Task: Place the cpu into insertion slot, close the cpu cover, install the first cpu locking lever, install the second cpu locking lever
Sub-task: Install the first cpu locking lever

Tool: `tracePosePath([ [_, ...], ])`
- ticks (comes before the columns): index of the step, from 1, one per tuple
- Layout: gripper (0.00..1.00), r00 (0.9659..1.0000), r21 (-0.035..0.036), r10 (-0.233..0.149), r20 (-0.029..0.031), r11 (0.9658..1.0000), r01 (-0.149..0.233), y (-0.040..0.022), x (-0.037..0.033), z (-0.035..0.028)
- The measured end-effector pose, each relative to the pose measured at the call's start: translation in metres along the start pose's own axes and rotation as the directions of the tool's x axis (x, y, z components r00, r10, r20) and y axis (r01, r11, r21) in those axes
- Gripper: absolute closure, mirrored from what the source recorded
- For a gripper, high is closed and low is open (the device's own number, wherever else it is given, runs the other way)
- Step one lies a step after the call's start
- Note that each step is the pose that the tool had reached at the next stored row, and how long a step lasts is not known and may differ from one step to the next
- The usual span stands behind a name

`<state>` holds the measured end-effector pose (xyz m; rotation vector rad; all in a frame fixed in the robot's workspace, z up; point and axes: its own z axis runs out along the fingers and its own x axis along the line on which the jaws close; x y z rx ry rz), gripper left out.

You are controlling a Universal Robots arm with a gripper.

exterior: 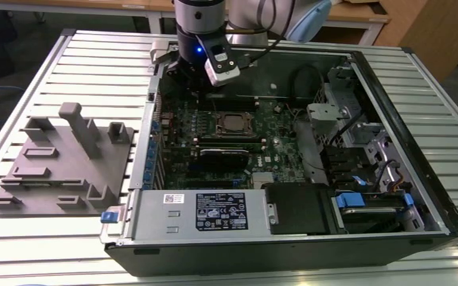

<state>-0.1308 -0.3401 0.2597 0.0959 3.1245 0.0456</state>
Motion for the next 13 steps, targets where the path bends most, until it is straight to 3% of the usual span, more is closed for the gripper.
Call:
tracePosePath([
  [13,0.90,1.0000,0.0000,0.000,0.0000,1.0000,0.000,-0.0002,0.0030,0.0000],
])
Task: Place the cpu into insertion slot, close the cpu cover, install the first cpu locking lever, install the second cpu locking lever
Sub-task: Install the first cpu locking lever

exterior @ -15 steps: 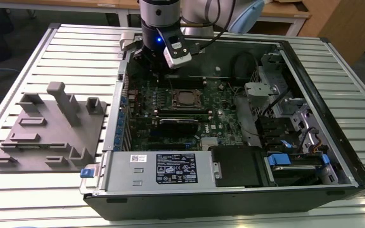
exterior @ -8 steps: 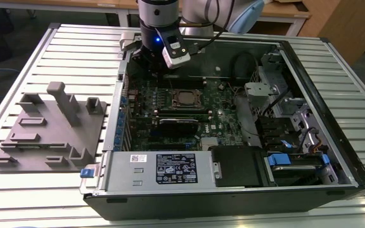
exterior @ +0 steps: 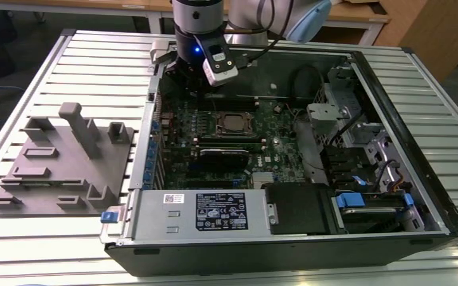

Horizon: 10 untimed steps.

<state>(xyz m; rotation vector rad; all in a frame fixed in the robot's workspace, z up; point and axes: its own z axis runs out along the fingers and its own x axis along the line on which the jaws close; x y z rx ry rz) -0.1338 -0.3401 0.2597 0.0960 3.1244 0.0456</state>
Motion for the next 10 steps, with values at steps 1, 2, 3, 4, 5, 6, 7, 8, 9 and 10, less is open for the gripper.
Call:
tracePosePath([
  [1,0.90,1.0000,0.0000,0.000,-0.0001,1.0000,0.000,-0.0001,0.0005,0.0000],
  [2,0.90,1.0000,0.0001,0.000,0.0000,1.0000,0.000,0.0000,0.0009,0.0000],
  [3,0.90,1.0000,0.0001,0.000,0.0000,1.0000,0.000,0.0000,0.0012,0.0000],
  [4,0.90,1.0000,0.0001,0.000,0.0000,1.0000,0.000,-0.0001,0.0015,0.0000],
  [5,0.90,1.0000,0.0001,0.000,0.0000,1.0000,0.000,-0.0001,0.0018,0.0000],
  [6,0.90,1.0000,0.0001,0.000,0.0000,1.0000,0.000,-0.0001,0.0020,0.0000],
  [7,0.90,1.0000,0.0001,0.000,0.0000,1.0000,0.000,-0.0001,0.0023,0.0000],
  [8,0.90,1.0000,0.0001,0.000,0.0000,1.0000,0.000,-0.0001,0.0025,0.0000],
  [9,0.90,1.0000,0.0001,0.000,0.0000,1.0000,0.000,-0.0002,0.0027,0.0000],
  [10,0.90,1.0000,0.0001,0.000,-0.0001,1.0000,0.000,-0.0002,0.0028,-0.0001],
])
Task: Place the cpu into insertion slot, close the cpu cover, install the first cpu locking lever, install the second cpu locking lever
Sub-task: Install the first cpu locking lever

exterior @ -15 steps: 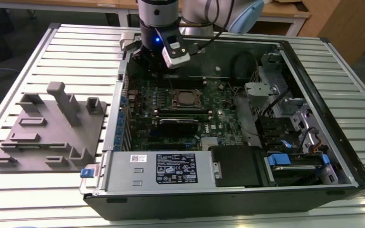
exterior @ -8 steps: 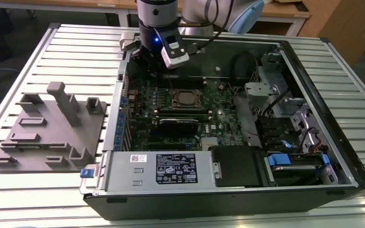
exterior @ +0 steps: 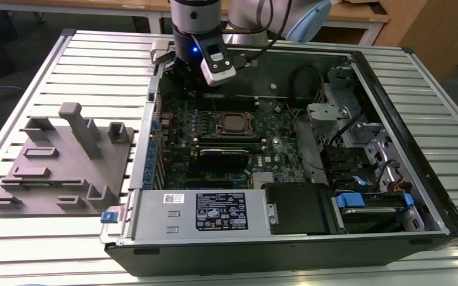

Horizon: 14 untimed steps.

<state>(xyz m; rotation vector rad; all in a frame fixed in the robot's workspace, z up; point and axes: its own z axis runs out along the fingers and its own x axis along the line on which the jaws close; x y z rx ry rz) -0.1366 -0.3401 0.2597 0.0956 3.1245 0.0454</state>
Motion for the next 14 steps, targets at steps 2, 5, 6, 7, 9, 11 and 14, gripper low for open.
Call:
tracePosePath([
  [2,0.90,1.0000,0.0000,0.000,0.0000,1.0000,0.000,0.0000,0.0004,0.0000],
  [5,0.90,1.0000,-0.0001,0.000,0.0000,1.0000,0.000,-0.0001,0.0014,0.0000],
  [6,0.90,1.0000,-0.0001,0.000,0.0000,1.0000,0.000,-0.0001,0.0018,0.0000],
  [7,0.90,1.0000,0.0000,0.000,0.0000,1.0000,0.000,-0.0001,0.0021,0.0000],
  [9,0.90,1.0000,0.0000,0.000,0.0000,1.0000,0.000,-0.0001,0.0022,0.0000],
  [11,0.90,1.0000,0.0000,0.000,0.0000,1.0000,0.000,-0.0001,0.0023,0.0000],
  [14,0.90,1.0000,-0.0001,0.000,0.0000,1.0000,0.000,-0.0001,0.0024,0.0000],
])
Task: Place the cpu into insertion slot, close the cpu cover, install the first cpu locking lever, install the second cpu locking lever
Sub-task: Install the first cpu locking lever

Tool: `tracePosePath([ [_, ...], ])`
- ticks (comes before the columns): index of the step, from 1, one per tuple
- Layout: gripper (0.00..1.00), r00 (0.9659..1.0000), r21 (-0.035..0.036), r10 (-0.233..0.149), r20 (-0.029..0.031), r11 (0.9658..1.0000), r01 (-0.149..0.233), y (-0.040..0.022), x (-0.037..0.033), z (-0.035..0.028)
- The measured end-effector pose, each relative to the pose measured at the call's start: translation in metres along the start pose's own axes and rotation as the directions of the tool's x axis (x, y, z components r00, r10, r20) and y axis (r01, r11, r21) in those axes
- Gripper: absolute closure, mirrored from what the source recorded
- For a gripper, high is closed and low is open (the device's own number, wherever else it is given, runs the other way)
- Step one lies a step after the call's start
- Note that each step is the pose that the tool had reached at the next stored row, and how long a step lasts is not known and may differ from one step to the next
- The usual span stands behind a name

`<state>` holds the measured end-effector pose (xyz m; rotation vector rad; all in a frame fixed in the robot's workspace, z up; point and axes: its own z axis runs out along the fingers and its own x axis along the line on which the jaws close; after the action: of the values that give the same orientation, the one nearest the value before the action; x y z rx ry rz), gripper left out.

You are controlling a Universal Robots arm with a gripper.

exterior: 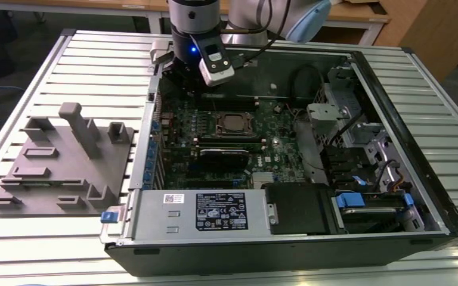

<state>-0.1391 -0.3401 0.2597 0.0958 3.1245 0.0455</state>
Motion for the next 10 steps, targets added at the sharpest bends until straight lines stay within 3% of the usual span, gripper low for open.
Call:
tracePosePath([
  [10,0.90,1.0000,0.0000,0.000,0.0000,1.0000,0.000,-0.0004,0.0068,0.0001],
])
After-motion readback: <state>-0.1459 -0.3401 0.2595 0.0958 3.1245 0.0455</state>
